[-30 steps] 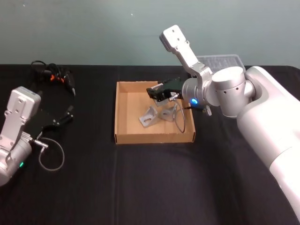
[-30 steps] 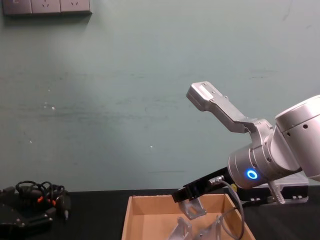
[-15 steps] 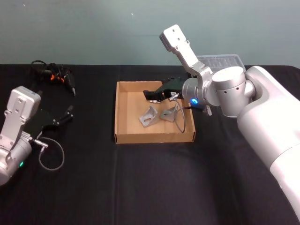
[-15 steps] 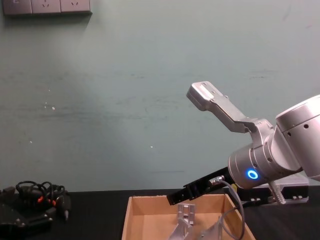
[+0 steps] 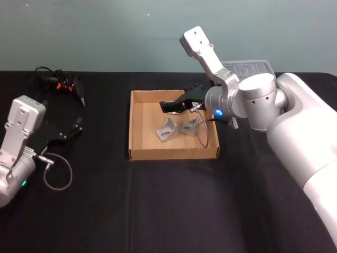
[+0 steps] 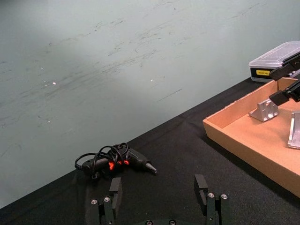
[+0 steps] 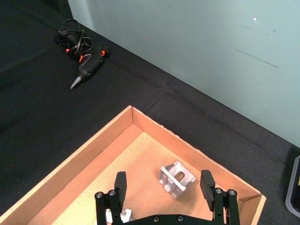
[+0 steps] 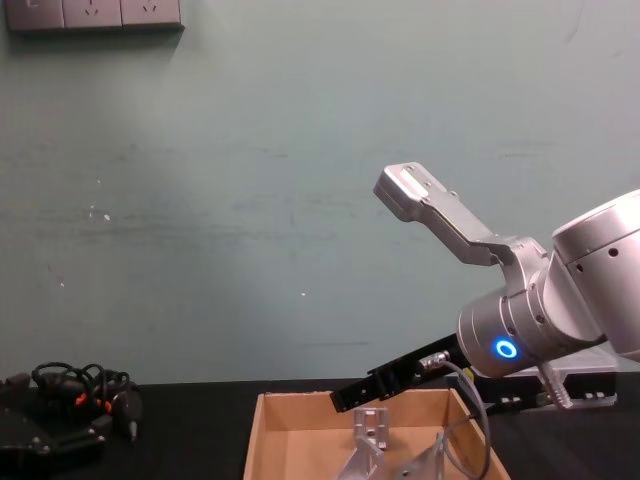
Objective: Use one hand to pick up the angle iron from the table and place it into the box.
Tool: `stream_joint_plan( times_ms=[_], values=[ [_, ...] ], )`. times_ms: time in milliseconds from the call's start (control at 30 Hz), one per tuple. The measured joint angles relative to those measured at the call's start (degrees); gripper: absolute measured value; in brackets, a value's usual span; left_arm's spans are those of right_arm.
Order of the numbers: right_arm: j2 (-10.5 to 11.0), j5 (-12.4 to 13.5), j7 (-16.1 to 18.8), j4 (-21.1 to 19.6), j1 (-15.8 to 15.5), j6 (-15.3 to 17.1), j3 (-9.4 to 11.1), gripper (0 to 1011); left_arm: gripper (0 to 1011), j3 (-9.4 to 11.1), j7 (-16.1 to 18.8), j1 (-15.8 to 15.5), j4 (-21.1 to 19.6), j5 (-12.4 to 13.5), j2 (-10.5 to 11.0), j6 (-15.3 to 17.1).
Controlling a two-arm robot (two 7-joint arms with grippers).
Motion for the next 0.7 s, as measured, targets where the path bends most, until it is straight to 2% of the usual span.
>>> stream_joint_plan(
  times_ms=[200, 367, 500, 600, 633, 700],
  values=[
    [0.54, 0.02, 0.01, -1.53, -0.97, 0.02, 0.04, 1000, 1011, 0.00, 0.00, 0.00, 0.00, 0.00, 0.00, 0.00],
    [2.44, 0.40, 0.19, -7.16, -4.15, 0.67, 0.41, 1000, 1011, 0.00, 0.00, 0.00, 0.00, 0.00, 0.00, 0.00],
    [4.34, 1.03, 0.30, -12.97, -7.41, 1.58, 0.92, 1000, 1011, 0.00, 0.00, 0.00, 0.00, 0.00, 0.00, 0.00],
    [6.18, 1.74, 0.06, -18.83, -10.76, 2.09, 1.71, 1000, 1011, 0.00, 0.00, 0.00, 0.00, 0.00, 0.00, 0.00],
    [6.18, 1.74, 0.06, -18.83, -10.76, 2.09, 1.71, 1000, 1011, 0.00, 0.00, 0.00, 0.00, 0.00, 0.00, 0.00],
    [7.36, 2.20, -0.31, -22.39, -12.93, 2.19, 2.28, 1000, 1011, 0.00, 0.00, 0.00, 0.00, 0.00, 0.00, 0.00]
  ],
)
